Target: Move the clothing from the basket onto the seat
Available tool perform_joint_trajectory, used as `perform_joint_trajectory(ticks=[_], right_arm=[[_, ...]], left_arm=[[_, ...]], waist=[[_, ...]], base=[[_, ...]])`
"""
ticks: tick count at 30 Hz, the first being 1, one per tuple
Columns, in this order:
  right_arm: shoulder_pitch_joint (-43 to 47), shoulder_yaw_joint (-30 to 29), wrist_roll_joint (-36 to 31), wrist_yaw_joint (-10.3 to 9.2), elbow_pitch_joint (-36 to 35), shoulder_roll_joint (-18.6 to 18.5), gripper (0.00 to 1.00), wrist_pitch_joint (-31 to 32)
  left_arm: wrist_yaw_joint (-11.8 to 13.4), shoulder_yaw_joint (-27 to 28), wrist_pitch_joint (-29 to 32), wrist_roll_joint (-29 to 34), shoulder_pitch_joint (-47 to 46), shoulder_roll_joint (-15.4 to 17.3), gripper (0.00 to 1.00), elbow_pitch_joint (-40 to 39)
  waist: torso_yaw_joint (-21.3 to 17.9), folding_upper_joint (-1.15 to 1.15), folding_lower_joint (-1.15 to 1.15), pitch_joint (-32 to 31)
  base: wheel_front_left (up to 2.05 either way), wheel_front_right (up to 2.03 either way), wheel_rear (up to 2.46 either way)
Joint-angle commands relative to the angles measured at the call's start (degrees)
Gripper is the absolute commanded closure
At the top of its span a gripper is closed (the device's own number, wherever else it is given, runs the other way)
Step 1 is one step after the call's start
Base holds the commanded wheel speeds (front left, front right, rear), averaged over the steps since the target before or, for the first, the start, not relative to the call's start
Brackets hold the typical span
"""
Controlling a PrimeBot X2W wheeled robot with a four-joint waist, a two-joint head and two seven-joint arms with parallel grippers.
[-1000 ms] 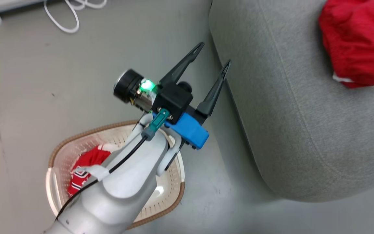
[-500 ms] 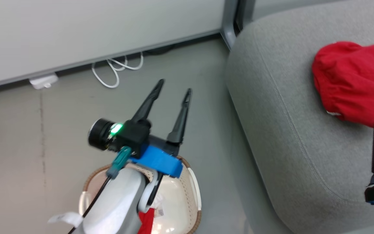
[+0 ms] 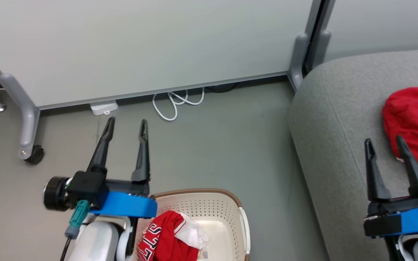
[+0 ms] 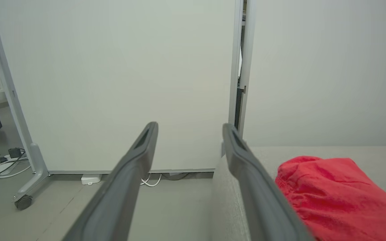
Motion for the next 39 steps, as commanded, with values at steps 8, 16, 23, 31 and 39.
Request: perform_joint_trajectory(ticks=[8, 16, 23, 31, 39], right_arm=[[1.4, 2.4, -1.2, 0.03, 0.3, 2.5, 0.0, -0.2], [3.2, 3.5, -1.9, 0.03, 2.3, 4.0, 0.0, -0.2], [4.4, 3.9, -2.2, 0.03, 3.0, 4.9, 0.0, -0.2], [4.9, 4.0, -2.6, 0.03, 3.4, 5.6, 0.0, -0.2], [4.9, 4.2, -2.5, 0.03, 3.7, 5.3, 0.0, -0.2]], left_arm=[[-2.4, 4.9, -0.2, 3.6, 5.1, 0.2, 0.0, 0.7], [-4.1, 7.4, -0.2, 5.2, 8.5, -0.1, 0.0, 2.0], [-4.7, 9.0, -0.2, 5.8, 10.0, -1.1, 0.0, 2.0], [-5.4, 10.1, -0.2, 6.4, 10.7, -1.7, 0.0, 1.7], [-5.8, 10.9, -0.2, 7.1, 10.8, -2.2, 0.0, 1.9]], waist=[[2.0, 0.0, 0.01, -2.0], [2.4, 0.0, 0.01, -3.8], [3.1, 0.0, 0.01, -4.8], [3.9, 0.0, 0.01, -5.4], [4.2, 0.0, 0.01, -5.6]], base=[[0.0, 0.0, 0.0], [0.0, 0.0, 0.0], [0.0, 0.0, 0.0], [0.0, 0.0, 0.0], [0.0, 0.0, 0.0]])
